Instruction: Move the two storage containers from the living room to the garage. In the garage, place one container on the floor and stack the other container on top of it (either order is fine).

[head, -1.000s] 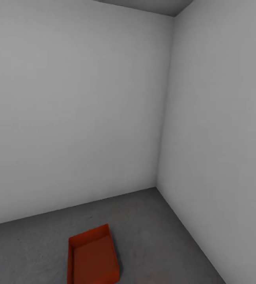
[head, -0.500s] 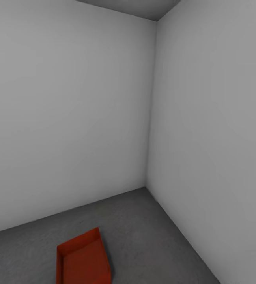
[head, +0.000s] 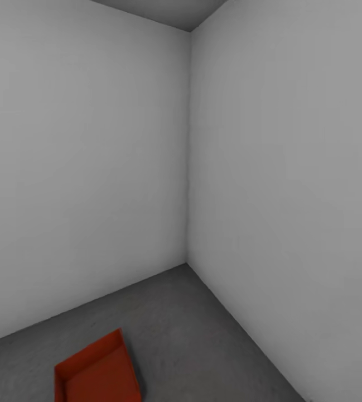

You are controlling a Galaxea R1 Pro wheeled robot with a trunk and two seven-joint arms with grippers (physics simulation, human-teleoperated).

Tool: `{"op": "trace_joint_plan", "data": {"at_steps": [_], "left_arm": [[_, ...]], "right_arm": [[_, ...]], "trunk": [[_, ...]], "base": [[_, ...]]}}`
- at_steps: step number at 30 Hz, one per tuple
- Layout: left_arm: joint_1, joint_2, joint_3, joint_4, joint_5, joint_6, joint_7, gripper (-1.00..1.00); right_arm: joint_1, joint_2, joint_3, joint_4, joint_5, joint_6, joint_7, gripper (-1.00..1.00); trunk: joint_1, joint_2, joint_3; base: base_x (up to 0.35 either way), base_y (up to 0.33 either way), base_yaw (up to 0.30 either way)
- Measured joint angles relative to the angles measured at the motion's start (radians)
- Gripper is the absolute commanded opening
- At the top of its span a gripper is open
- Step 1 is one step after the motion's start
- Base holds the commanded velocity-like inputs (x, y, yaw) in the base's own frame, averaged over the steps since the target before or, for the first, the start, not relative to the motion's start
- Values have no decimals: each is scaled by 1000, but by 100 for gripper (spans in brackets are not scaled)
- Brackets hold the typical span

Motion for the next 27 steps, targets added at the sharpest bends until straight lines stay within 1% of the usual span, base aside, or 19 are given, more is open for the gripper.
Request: {"op": "trace_joint_plan", "data": {"at_steps": [13,27], "left_arm": [[0,-7,0,1,6,0,4,100],[0,-7,1,2,7,0,10,100]], "right_arm": [[0,-4,-2,1,-2,8,6,100],[0,-6,-3,1,-3,7,7,100]], "trunk": [[0,0,0],[0,0,0]], "base": [[0,0,-286],[0,0,-292]]}}
